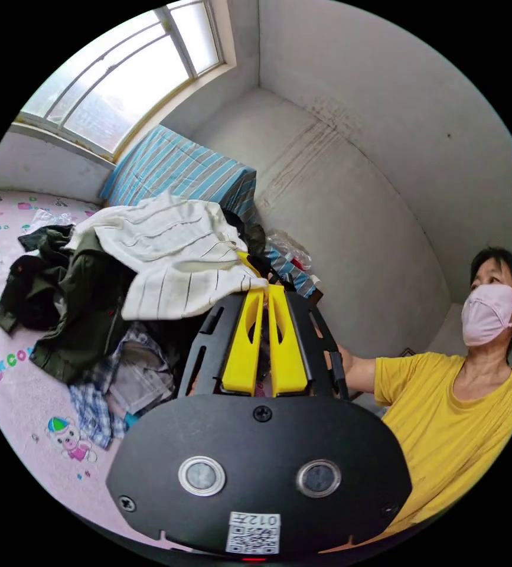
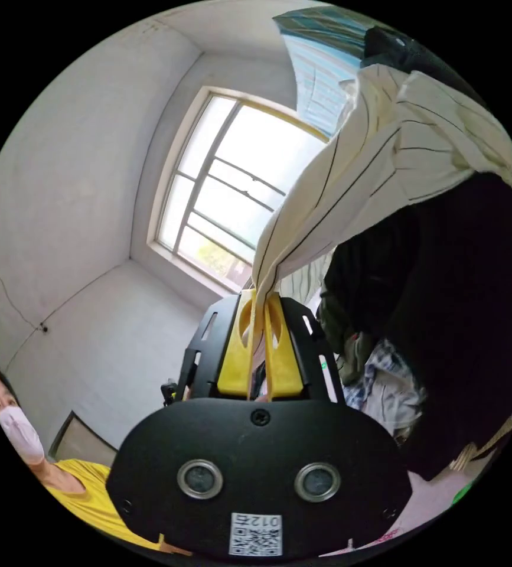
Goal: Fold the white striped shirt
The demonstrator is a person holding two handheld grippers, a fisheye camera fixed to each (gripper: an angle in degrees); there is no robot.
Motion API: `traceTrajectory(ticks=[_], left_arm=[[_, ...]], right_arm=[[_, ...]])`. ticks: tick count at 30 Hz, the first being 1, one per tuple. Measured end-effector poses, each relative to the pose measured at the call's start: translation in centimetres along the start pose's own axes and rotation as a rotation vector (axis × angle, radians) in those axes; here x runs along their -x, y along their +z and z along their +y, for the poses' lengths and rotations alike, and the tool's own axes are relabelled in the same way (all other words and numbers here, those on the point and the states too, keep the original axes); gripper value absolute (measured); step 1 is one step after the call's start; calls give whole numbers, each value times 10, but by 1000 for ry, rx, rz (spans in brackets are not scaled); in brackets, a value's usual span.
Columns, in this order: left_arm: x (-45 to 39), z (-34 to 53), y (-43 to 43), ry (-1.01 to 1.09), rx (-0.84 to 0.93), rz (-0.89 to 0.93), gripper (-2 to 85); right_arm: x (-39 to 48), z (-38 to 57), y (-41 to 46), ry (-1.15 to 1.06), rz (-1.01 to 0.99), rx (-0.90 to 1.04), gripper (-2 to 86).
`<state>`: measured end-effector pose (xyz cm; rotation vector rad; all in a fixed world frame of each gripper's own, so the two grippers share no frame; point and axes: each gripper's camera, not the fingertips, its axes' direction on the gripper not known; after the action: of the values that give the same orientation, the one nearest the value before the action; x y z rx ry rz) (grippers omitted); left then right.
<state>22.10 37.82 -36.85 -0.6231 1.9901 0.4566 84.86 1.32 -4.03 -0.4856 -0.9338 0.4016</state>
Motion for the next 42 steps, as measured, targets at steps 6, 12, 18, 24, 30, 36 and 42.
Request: traceTrajectory(ticks=[6,12,18,24,30,36,42], left_arm=[[-64,90,-122,-17,-38,-137,2],[-123,199,-229,-176,-51,-434,2],[-171,291,-286,-337,-125,-565,2],[-182,322,-302,-501,-118,-799,3],[-163,306,-282,-526,-59,-862,4],[-122,289,-247,-573,140,-917,8],[-93,234,-197,-445,450,-1264,23]], right_arm=[[44,91,46,-56,-142,231,12],[54,209,95,5,-202,516,7],[62,319,143,-44,-143,980,2],[95,388,184,-274,-154,1304,1],[105,363,194,-372,-135,1342,8],[62,304,157,-124,-95,1175,46],[19,255,110,-29,271,931,66]])
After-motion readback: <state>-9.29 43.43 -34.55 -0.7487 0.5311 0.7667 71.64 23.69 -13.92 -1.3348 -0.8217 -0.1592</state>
